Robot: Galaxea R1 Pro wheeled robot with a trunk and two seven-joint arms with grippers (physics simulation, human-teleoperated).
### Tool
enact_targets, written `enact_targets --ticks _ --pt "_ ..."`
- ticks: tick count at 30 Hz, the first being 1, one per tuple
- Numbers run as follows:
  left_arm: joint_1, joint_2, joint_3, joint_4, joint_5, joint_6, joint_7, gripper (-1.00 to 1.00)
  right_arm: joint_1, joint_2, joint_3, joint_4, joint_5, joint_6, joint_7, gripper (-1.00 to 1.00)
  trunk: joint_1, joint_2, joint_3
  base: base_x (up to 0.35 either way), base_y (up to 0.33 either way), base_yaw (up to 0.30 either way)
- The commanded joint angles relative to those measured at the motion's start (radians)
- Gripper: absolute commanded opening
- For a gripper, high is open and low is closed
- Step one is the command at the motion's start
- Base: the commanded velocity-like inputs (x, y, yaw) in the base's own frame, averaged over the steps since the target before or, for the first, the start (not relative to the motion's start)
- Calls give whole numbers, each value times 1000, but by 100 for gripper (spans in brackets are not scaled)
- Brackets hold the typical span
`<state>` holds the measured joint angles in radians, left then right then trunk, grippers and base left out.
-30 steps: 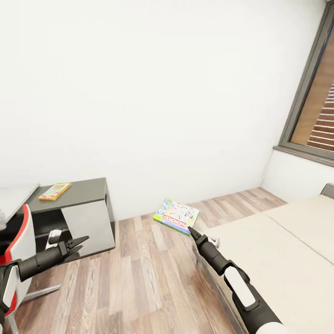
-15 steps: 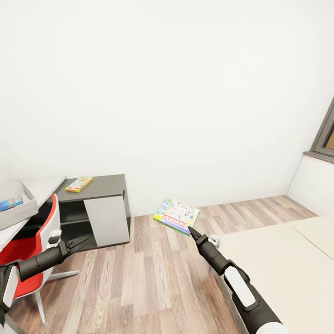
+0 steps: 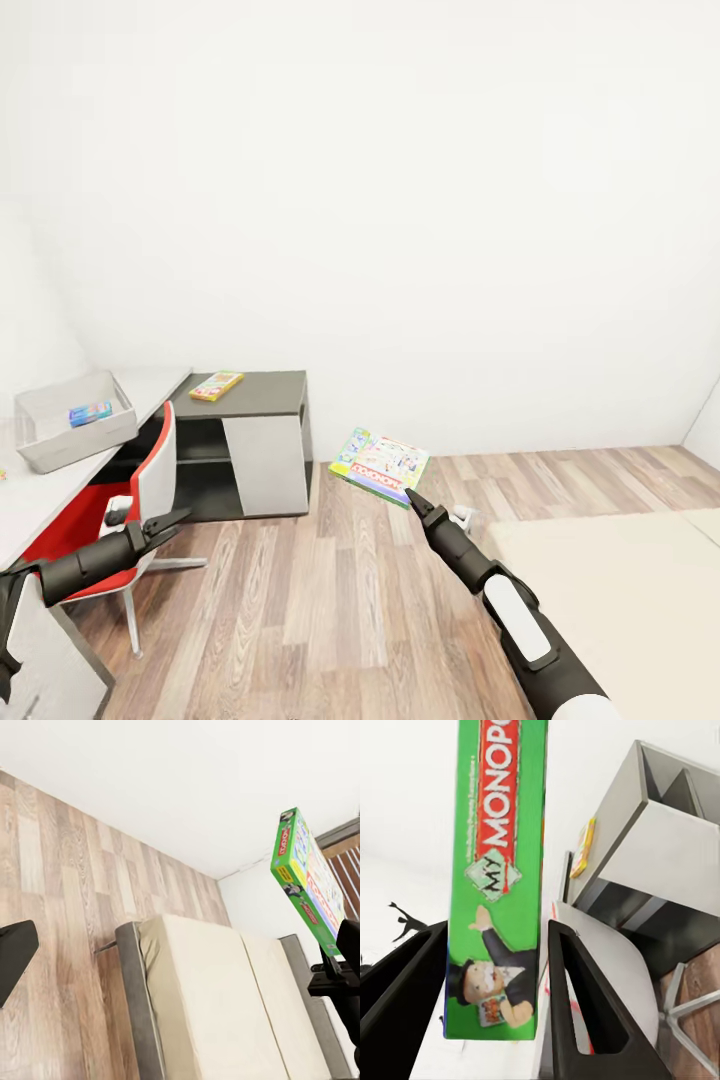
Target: Put all the toys in the child's room - the three board games (two on the bed and one on the table), the two jigsaw puzzles on the table, and the tennis ball on the table - inside the toy box on the table in the child's room.
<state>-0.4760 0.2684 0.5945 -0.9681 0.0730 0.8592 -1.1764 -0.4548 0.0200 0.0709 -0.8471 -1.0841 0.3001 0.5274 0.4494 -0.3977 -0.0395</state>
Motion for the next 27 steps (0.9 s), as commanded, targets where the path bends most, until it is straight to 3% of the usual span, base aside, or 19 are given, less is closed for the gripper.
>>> enact_targets --ticks 1,12,27 --pt "-1 0 1 0 2 7 -2 100 -1 0 0 0 -11 8 0 -100 1 -2 -2 0 -6 285" --pt "-1 0 1 0 2 7 -2 100 -1 0 0 -1 -11 8 0 -100 1 -2 -2 0 -1 262" --pt "-1 0 1 0 2 7 -2 100 -1 0 0 0 -11 8 0 -100 1 -2 -15 0 -3 21"
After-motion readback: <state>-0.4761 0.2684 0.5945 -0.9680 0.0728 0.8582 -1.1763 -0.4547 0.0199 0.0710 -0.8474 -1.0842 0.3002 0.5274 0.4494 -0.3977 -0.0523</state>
